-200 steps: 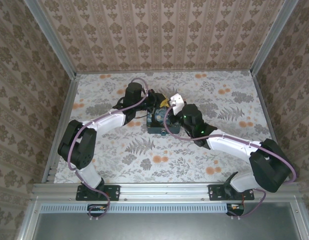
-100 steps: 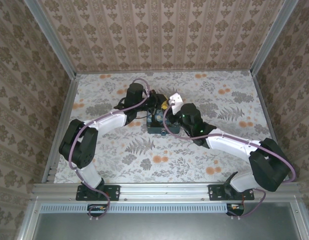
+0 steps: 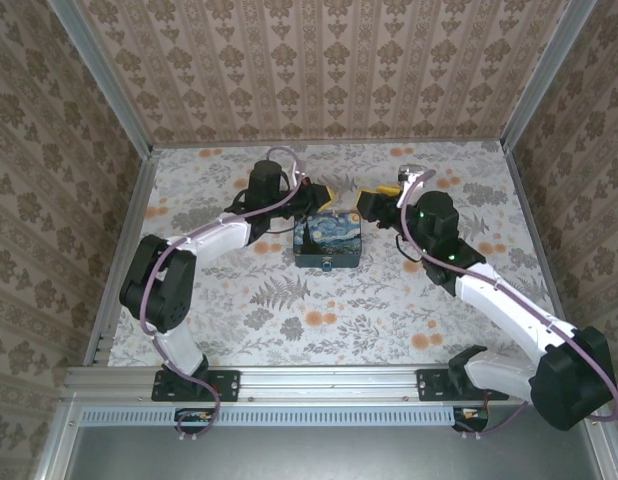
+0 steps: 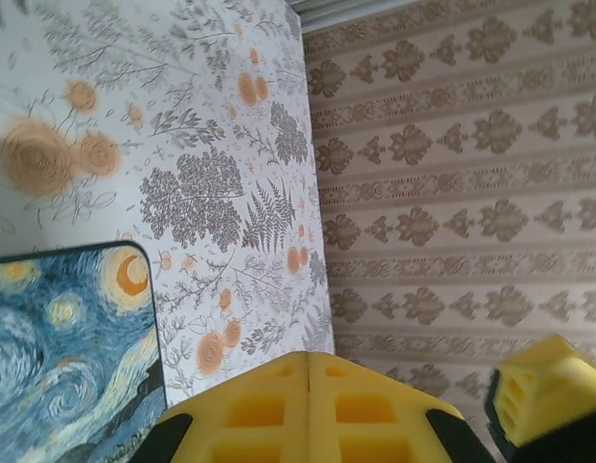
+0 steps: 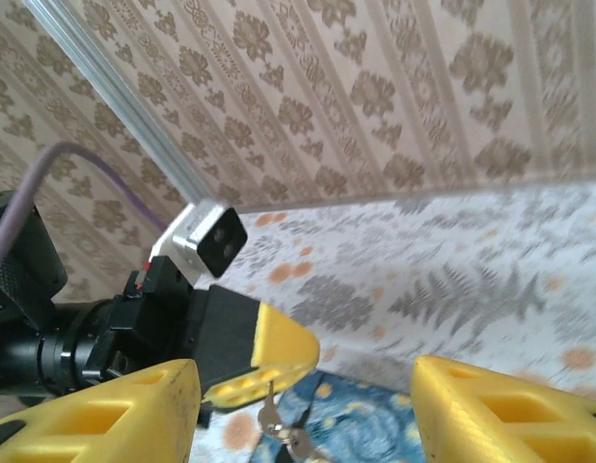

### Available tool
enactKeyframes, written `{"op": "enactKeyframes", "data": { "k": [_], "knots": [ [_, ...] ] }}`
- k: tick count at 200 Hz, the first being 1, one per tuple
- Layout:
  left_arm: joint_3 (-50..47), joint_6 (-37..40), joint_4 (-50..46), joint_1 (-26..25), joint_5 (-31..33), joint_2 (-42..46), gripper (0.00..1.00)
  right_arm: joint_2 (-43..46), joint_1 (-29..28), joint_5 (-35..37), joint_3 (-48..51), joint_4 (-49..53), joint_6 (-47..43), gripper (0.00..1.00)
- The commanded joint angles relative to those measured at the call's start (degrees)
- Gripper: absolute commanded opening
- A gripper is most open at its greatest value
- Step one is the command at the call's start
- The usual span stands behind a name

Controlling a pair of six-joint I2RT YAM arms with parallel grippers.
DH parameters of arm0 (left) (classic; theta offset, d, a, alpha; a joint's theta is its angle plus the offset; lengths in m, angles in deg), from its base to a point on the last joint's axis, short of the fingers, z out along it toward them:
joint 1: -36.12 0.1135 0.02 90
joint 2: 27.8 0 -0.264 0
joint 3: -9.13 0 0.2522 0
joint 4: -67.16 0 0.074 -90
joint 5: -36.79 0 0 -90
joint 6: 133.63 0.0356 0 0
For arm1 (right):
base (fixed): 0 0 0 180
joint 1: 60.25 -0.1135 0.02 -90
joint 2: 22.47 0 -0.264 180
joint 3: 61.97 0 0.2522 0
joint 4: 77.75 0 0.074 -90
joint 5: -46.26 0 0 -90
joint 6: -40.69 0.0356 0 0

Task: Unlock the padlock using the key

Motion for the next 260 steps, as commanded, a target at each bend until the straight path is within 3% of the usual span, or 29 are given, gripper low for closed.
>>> {"op": "enactKeyframes", "data": {
  "k": [1, 57, 143, 189, 260],
  "knots": [
    [1.76, 13.25, -1.41, 0.13, -1.83, 2.25, 0.00, -3.90, 1.97, -10.61, 2.28, -7.66, 14.58, 0.62],
    [-1.85, 23.41, 1.71, 0.22, 1.42, 6.97, 0.00, -16.11, 4.96, -20.33, 2.25, -30.23, 33.11, 0.63],
    [-5.93, 16.65, 17.19, 0.09, 9.17, 5.83, 0.00, -27.18, 5.14, -24.81, -0.17, -49.56, 49.07, 0.66],
    [-6.59, 11.50, 24.32, 0.22, 9.83, 3.93, 0.00, -31.74, 4.76, -25.21, -0.15, -57.02, 53.54, 0.67],
    [-6.94, 8.29, 29.22, 0.13, 10.26, 2.14, 0.00, -34.90, 1.87, -25.30, -4.56, -57.95, 54.91, 0.64]
  ]
}}
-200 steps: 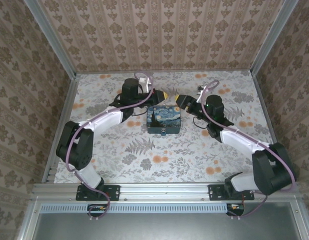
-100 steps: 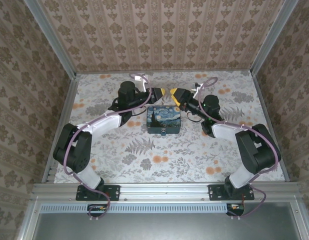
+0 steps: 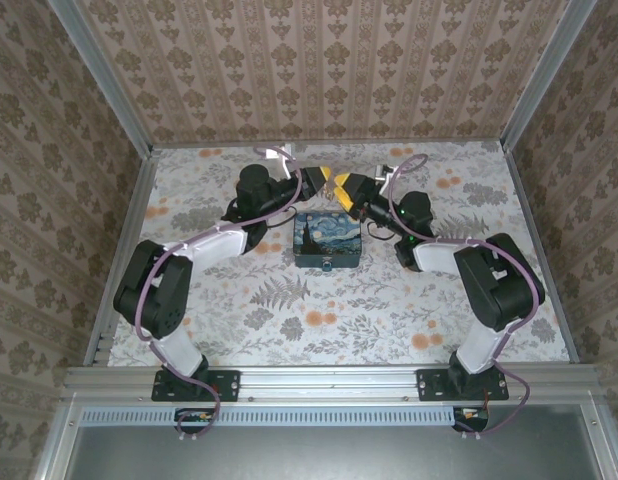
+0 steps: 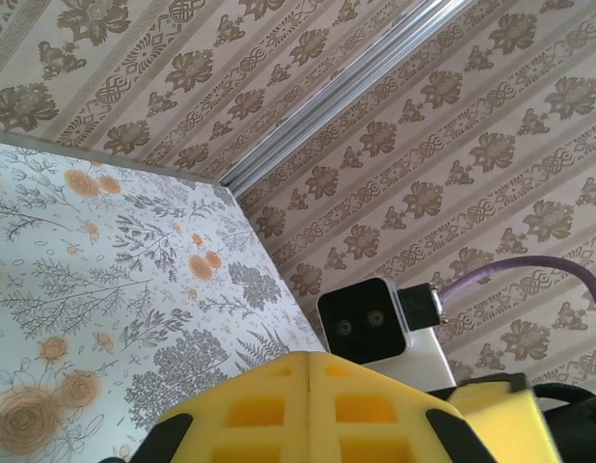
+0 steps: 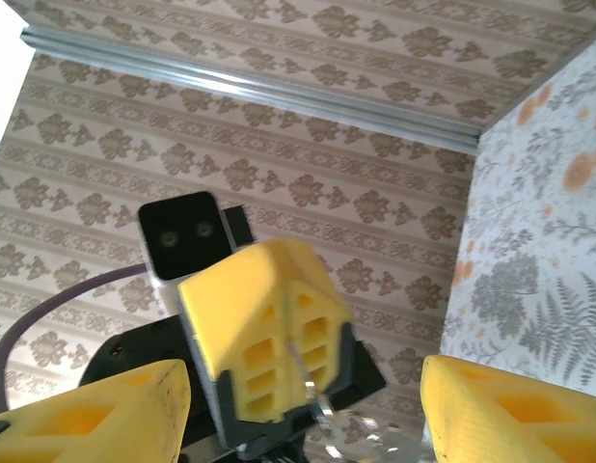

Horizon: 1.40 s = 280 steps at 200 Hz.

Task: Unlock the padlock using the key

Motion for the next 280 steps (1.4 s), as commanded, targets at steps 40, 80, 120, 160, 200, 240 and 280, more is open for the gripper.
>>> {"op": "enactKeyframes", "data": {
  "k": [40, 80, 120, 160, 200, 240, 280],
  "knots": [
    [-1.16, -2.74, 6.22, 0.13, 1.05, -0.88, 0.00, -2.76, -2.71, -1.29, -3.74, -4.90, 1.50, 0.56],
    [-1.59, -3.96, 7.60, 0.22, 1.44, -1.41, 0.00, -2.76, -2.76, -0.70, -2.76, -4.89, 0.98, 0.47],
    [-1.94, -4.05, 7.78, 0.30, 1.75, -1.15, 0.00, -2.75, -2.78, -0.42, -1.85, -4.87, 0.93, 0.40],
    [-2.21, -4.53, 8.11, 0.39, 1.83, -1.07, 0.00, -2.80, -2.69, -0.25, -1.09, -4.87, 0.45, 0.29],
    [-2.65, -5.12, 8.83, 0.39, 1.66, -0.88, 0.00, -3.58, -1.96, 0.37, -1.09, -4.76, 0.58, 0.11],
    [-3.00, -5.28, 8.94, 0.39, 1.76, -0.37, 0.00, -4.86, -1.23, -0.07, -1.37, -4.58, 0.62, 0.00],
    [-2.40, -5.45, 7.92, 0.56, 1.13, -0.01, 0.00, -4.90, -0.35, -1.00, -0.66, -4.65, -0.35, 0.00]
  ]
}}
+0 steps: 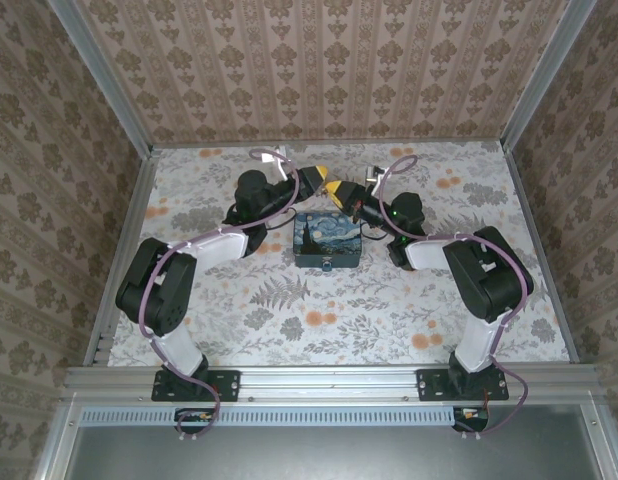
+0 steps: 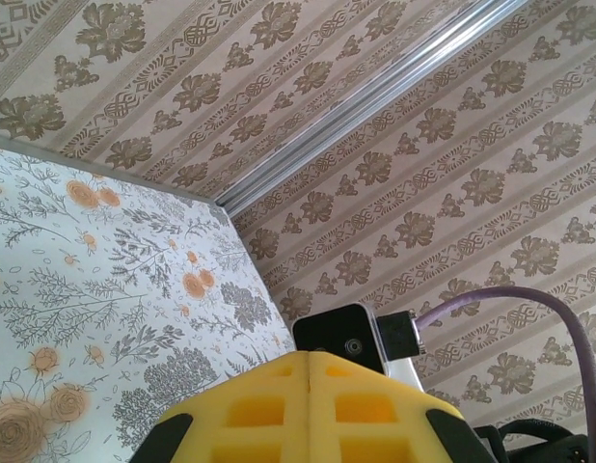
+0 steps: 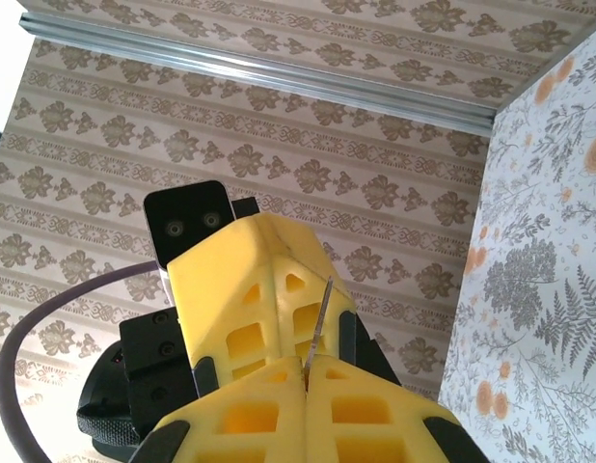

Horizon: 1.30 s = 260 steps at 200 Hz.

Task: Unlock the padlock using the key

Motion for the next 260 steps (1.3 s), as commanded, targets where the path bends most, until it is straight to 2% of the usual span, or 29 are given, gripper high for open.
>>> {"op": "enactKeyframes", "data": {
  "k": [1, 7, 47, 67, 85, 90, 119, 147, 196, 260],
  "knots": [
    [0.18, -0.82, 1.47, 0.19, -0.97, 0.98, 0.00, -0.49, 0.64, -0.91, 0.70, -1.68, -1.68, 0.00],
    [0.27, -0.82, 0.68, 0.41, -1.00, 1.15, 0.00, -0.19, 0.96, -1.56, 0.87, -1.69, -2.02, 0.00],
    [1.04, -1.49, -5.80, 2.75, -4.15, 3.12, 0.41, 2.66, 4.27, -11.28, 2.14, -0.77, -9.06, 0.00],
    [2.01, -0.12, -11.05, 3.44, -7.24, 3.79, 0.49, 3.39, 5.75, -16.22, 2.73, -0.53, -13.32, 0.00],
    [3.37, 2.44, -16.65, 3.47, -9.74, 4.41, 0.52, 3.83, 6.20, -20.30, 2.71, 0.64, -16.80, 0.00],
    [3.76, 3.47, -17.80, 3.44, -12.39, 4.56, 0.53, 4.03, 6.23, -21.15, 2.59, 1.69, -17.74, 0.00],
    [6.74, 9.35, -27.25, 2.61, -17.21, 4.71, 0.54, 4.40, 6.15, -23.96, 2.47, 3.66, -19.82, 0.00],
    [8.64, 12.55, -31.30, 1.27, -19.43, 4.36, 0.54, 4.73, 5.81, -24.95, 2.64, 4.16, -20.01, 0.00],
    [8.68, 13.36, -31.85, 0.55, -20.74, 3.40, 0.50, 4.48, 5.61, -25.06, 2.90, 4.30, -20.06, 0.00],
    [8.36, 12.29, -30.39, 0.46, -20.92, 2.57, 0.35, 4.44, 5.36, -25.13, 2.74, 3.67, -19.24, 0.00]
  ]
}}
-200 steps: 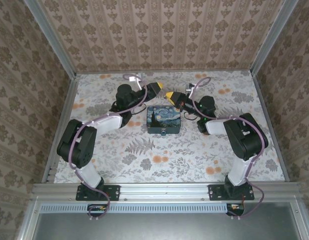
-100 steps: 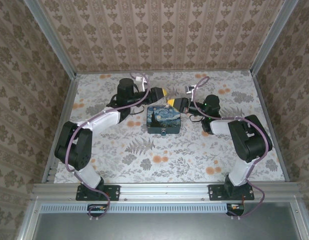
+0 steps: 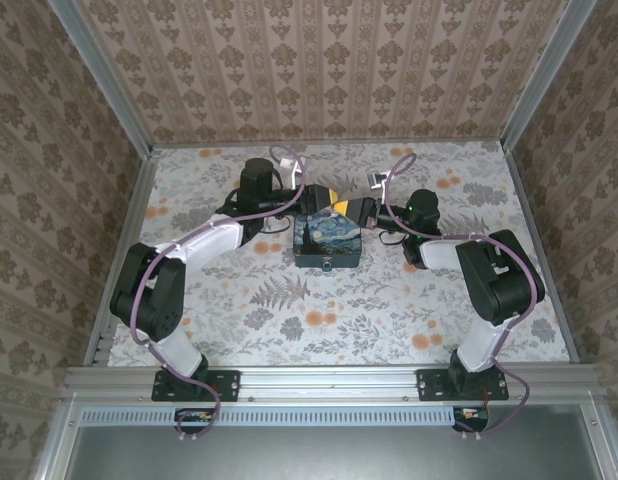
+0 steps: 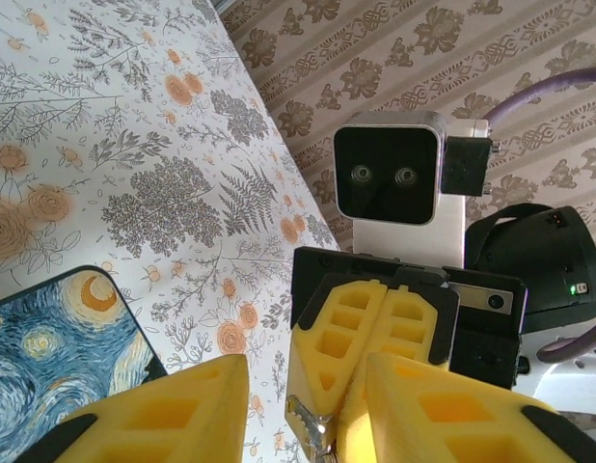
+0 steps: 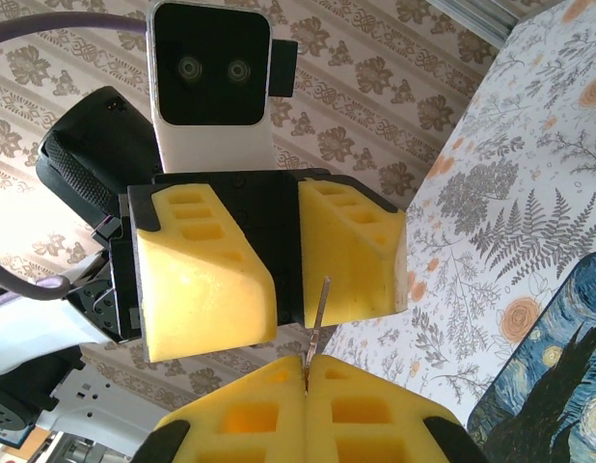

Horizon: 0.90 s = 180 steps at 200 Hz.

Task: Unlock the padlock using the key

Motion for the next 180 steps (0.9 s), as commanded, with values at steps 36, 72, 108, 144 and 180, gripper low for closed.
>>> {"op": "enactKeyframes", "data": {
  "k": [36, 72, 108, 144, 180],
  "knots": [
    [1.47, -0.45, 1.89, -0.31, -1.51, -0.23, 0.26, 1.87, -0.71, -1.30, 0.31, -1.06, -0.79, 0.00],
    [-0.24, -0.95, 2.30, 0.45, 0.60, 0.97, 0.41, 2.23, -0.60, -1.32, 1.03, 1.30, -2.01, 0.00],
    [-6.43, -3.22, 6.02, 2.86, 4.81, 6.01, 0.53, 4.63, 0.56, 1.72, 3.70, 9.53, -6.63, 0.00],
    [-11.98, 0.13, 1.71, 1.50, 7.35, 11.43, 0.55, 5.21, 1.74, 7.02, 1.69, 19.16, -8.47, 0.00],
    [-18.75, 2.99, -0.88, -3.38, 12.69, 14.32, 0.55, 3.50, 1.95, 9.33, -1.66, 21.72, -8.95, 0.00]
  ]
}}
